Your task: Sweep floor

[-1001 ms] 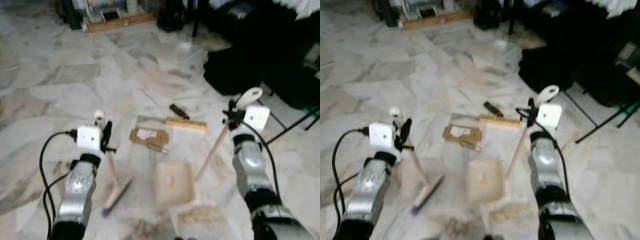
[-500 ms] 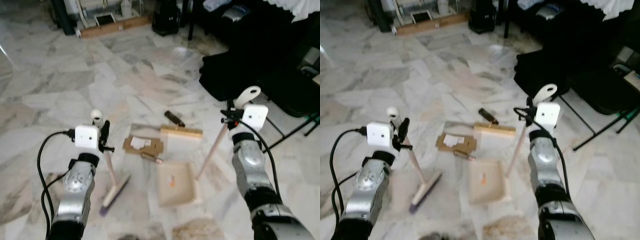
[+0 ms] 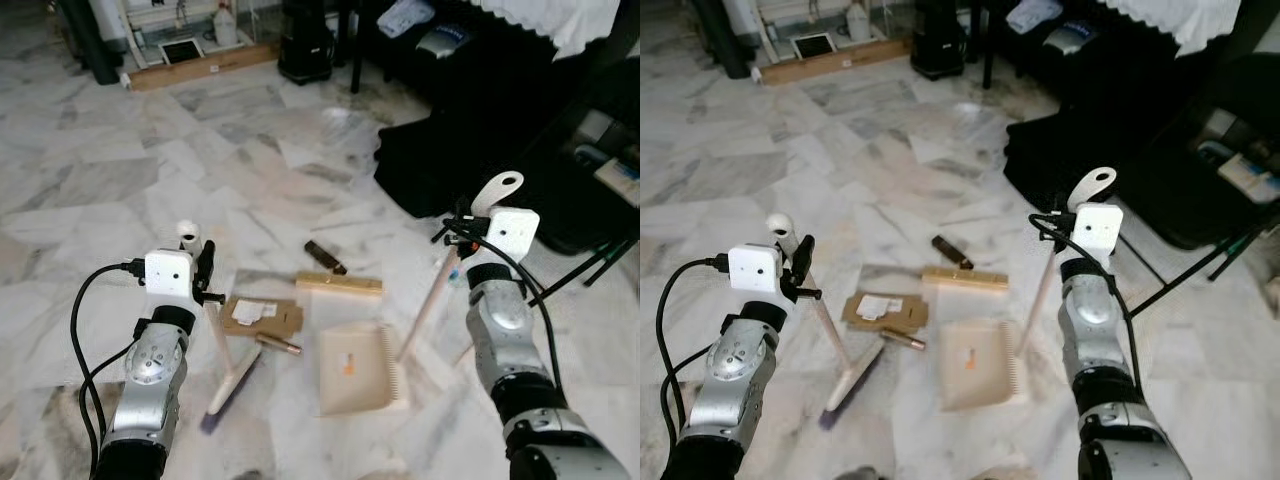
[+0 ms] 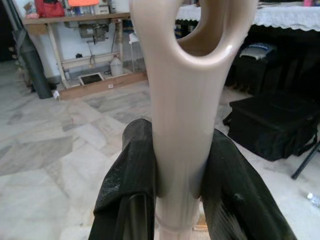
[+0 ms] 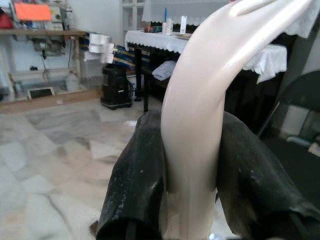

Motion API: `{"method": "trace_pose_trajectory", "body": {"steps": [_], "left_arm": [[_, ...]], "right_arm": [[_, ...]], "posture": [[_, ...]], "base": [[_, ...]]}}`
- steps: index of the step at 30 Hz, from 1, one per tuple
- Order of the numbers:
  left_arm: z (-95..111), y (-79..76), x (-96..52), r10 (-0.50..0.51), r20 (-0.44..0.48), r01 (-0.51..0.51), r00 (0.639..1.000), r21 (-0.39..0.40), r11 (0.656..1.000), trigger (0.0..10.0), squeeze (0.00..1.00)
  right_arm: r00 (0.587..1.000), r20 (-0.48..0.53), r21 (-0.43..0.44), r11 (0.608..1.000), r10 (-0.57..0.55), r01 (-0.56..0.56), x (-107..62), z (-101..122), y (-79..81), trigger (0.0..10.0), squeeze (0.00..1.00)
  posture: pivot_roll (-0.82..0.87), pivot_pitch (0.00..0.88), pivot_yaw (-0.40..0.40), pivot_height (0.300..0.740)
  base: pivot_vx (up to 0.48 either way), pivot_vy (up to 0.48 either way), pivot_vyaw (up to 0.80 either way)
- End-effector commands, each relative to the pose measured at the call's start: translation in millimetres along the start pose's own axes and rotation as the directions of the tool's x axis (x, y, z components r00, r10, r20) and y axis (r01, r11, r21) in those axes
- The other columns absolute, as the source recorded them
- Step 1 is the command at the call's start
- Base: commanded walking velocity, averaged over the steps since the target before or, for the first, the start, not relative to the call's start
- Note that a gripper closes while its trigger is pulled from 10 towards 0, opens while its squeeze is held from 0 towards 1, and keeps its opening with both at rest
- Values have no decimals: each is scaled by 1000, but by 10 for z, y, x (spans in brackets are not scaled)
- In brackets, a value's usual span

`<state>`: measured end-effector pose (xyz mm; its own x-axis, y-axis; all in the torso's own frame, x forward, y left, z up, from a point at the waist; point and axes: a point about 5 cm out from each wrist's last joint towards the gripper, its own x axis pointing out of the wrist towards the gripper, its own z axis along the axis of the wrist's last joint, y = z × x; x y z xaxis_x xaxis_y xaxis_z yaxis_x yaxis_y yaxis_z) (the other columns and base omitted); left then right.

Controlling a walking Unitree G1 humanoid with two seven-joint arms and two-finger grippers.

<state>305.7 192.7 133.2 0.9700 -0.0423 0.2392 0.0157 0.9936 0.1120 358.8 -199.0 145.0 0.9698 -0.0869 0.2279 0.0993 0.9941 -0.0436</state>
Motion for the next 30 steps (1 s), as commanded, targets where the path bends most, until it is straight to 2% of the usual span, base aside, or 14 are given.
{"method": "trace_pose_trajectory", "body": {"steps": [1,14,30], "left_arm": [[76,62,18,13,40,-14,999,28,1000,10000,0],[158,173,36,56,81,-60,995,47,997,10000,0],[153,168,33,53,84,-58,995,57,997,10000,0]], "right_arm": [[999,52,30,999,14,-16,51,113,86,10000,0],[998,60,38,999,20,-23,53,125,92,10000,0],[999,41,35,999,20,-22,-7,62,79,10000,0]], "posture": [[109,158,-31,740],[109,158,-35,740],[101,172,-34,740]], "base": [[390,281,0],[304,339,0],[0,0,0]]}}
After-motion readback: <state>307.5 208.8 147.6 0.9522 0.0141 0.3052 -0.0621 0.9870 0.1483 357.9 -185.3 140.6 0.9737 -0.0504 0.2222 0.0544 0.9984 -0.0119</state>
